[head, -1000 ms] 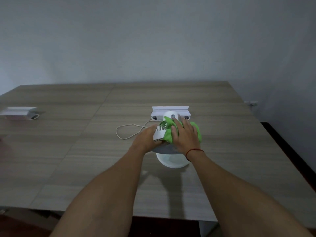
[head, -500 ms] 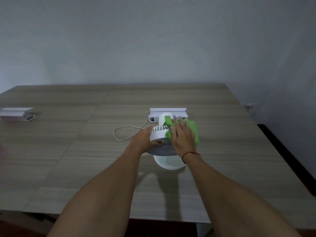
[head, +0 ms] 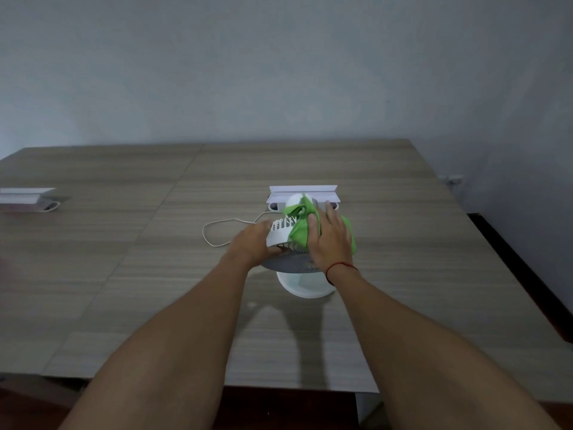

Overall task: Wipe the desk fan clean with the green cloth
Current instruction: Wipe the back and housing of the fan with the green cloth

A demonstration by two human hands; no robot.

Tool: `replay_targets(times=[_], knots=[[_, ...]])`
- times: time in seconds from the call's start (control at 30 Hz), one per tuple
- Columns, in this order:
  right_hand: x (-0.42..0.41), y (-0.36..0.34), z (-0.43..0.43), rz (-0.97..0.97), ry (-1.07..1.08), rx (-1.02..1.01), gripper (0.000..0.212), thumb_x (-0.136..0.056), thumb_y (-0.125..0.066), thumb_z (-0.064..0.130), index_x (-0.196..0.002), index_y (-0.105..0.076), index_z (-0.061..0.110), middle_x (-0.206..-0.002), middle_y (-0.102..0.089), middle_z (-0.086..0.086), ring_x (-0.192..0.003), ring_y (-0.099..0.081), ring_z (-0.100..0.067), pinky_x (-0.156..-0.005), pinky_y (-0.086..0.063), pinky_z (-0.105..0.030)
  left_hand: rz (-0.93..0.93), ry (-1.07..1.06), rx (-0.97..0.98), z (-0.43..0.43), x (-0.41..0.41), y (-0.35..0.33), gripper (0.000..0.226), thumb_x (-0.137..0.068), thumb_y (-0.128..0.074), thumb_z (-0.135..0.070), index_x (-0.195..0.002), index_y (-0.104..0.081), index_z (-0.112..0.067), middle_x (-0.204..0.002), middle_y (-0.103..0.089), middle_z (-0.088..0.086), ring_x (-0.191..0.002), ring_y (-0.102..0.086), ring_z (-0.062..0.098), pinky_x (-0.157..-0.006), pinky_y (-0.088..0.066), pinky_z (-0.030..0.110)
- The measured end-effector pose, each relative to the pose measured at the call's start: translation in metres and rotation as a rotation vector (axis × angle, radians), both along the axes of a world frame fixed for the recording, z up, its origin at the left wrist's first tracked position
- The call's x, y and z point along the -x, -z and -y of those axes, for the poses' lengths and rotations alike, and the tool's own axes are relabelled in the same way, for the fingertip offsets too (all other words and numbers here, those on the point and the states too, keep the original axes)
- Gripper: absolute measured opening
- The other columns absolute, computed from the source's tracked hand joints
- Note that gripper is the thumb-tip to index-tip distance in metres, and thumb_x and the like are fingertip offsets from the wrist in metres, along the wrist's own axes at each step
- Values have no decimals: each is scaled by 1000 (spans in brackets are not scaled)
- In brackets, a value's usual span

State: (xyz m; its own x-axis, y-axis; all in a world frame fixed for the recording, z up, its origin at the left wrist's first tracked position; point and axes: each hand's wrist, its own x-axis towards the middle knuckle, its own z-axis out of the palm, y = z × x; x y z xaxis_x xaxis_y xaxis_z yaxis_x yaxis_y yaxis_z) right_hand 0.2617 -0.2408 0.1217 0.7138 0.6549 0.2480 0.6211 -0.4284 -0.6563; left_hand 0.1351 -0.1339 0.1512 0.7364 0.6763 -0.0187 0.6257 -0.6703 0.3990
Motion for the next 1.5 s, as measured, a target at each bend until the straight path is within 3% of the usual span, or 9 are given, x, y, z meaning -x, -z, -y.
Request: replay_targets(times=[0.3,0.43,0.57,0.73,0.87,1.0,1.13,1.33,1.5], knots=[[-20,17,3,-463,296,-283,54,-101,-22,35,-103,-62,-1,-107,-63,-23,-103,-59,-38,-88,-45,-41,-27,16,-30,0,-3,-1,62,-77,-73,-34,-132,-50,-18,-126,-62,11,-116,-57,32,-90,-46,40],[-8,9,4,-265,229,-202,54,-97,-21,41,-120,-57,8,-124,-57,-20,-116,-53,-38,-99,-44,-48,-71,-7,-33,0,-4,-4,60,-77,-73,-35,-130,-50,-16,-127,-61,12,-117,-56,32,-90,-45,40],[4,1,-2,29,50,2,50,-99,-24,42,-142,-44,26,-154,-36,-3,-144,-24,-33,-117,-22,-49,-54,-10,-17,-2,-2,-4,59,-76,-75,-33,-128,-53,-16,-123,-63,11,-113,-58,30,-89,-48,40],[3,-12,-6,263,-142,63,72,-85,-7,53,-136,-50,27,-152,-41,3,-145,-26,-27,-114,-22,-51,-52,-20,-4,-3,-6,-5,59,-76,-74,-34,-128,-54,-13,-123,-64,12,-113,-59,31,-92,-48,40],[9,-13,-13,346,-293,64,64,-88,-15,50,-129,-58,25,-147,-49,4,-144,-32,-22,-115,-15,-51,14,-48,37,-1,-8,-4,57,-76,-74,-37,-124,-58,-10,-120,-67,14,-109,-62,32,-88,-48,36],[3,-9,-9,335,-235,39,61,-89,-21,51,-127,-60,25,-147,-48,3,-142,-36,-22,-113,-26,-47,45,-59,49,1,-4,-2,56,-75,-76,-34,-122,-59,-9,-118,-67,13,-108,-61,33,-86,-47,35],[-23,-2,3,106,-171,8,55,-96,-27,46,-141,-46,21,-148,-46,-4,-138,-39,-25,-113,-33,-40,26,-33,23,1,-3,-1,58,-72,-79,-33,-124,-59,-16,-116,-66,12,-108,-59,32,-85,-45,36],[-33,11,7,-292,9,-246,45,-101,-29,33,-103,-63,3,-99,-67,-20,-95,-61,-36,-80,-45,-36,17,-31,-9,5,-5,0,67,-74,-78,-32,-134,-53,-16,-127,-62,13,-116,-56,31,-91,-44,36],[-33,18,14,-555,219,-315,48,-104,-24,29,-115,-61,1,-117,-63,-23,-109,-58,-36,-81,-39,-31,44,-40,25,6,1,3,62,-72,-78,-27,-129,-56,-16,-123,-64,12,-114,-58,31,-92,-46,38]])
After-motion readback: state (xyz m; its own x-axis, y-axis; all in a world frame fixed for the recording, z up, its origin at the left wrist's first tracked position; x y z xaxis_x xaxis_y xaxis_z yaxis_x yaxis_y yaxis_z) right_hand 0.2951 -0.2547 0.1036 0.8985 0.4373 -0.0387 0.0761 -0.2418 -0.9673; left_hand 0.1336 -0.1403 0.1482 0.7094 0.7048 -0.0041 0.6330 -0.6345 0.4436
